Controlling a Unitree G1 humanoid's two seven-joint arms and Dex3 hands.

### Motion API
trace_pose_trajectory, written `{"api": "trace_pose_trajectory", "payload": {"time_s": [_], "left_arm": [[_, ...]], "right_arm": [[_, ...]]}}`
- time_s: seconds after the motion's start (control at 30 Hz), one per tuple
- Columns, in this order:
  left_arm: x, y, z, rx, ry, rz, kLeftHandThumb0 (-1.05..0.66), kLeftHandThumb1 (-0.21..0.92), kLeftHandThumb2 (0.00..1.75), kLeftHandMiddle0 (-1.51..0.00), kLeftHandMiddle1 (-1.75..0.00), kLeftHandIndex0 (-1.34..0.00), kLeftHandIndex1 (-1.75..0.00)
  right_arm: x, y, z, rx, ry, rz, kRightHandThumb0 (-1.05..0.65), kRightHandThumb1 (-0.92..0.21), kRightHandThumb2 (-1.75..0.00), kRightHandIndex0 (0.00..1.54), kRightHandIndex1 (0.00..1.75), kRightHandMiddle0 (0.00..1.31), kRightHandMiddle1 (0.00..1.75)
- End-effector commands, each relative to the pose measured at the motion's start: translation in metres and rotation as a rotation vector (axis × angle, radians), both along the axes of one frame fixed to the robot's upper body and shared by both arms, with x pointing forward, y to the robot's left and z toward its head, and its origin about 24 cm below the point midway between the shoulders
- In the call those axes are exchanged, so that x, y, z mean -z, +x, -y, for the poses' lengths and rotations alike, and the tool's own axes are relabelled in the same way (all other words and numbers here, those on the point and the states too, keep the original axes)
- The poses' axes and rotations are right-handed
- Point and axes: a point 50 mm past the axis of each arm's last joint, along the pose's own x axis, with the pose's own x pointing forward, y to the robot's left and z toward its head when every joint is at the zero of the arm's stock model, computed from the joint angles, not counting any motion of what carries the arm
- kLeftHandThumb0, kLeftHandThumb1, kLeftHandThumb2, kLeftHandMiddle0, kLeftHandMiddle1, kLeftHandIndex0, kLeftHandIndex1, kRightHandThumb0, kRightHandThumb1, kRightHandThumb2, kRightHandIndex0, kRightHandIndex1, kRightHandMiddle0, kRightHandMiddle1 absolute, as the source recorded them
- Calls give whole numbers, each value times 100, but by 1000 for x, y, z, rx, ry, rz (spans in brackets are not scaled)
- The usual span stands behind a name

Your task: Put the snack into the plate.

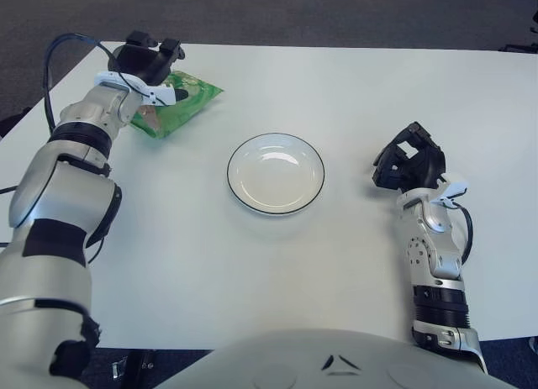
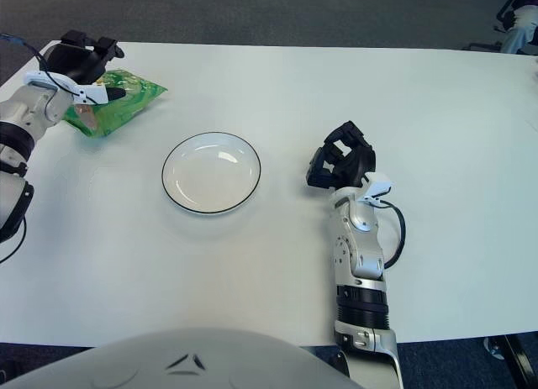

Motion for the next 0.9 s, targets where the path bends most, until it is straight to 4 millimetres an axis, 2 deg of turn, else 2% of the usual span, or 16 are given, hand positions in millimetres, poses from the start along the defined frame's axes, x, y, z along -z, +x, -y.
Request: {"api": "trace_pose_trajectory", "payload": {"time_s": [0.0,0.43,0.63,0.87], "left_arm": [[2,3,3,-39,-14,-49,-105,92,104,0,-10,0,-46],[18,3,2,-124,-115,-174,-105,92,108,0,-1,0,-30],[39,0,1,-191,-48,-161,-105,92,105,0,0,0,-24],[45,-2,2,-213,-32,-143,-105,92,103,0,0,0,-21]], "right_arm": [[42,-21,-2,28,63,-162,-1,10,-175,94,164,71,175],[41,-20,-2,31,63,-160,-1,10,-175,94,165,71,175],[42,-20,-1,31,61,-162,-1,10,-175,94,165,71,175],[42,-20,-1,31,57,-164,-1,9,-175,94,165,71,175]]}}
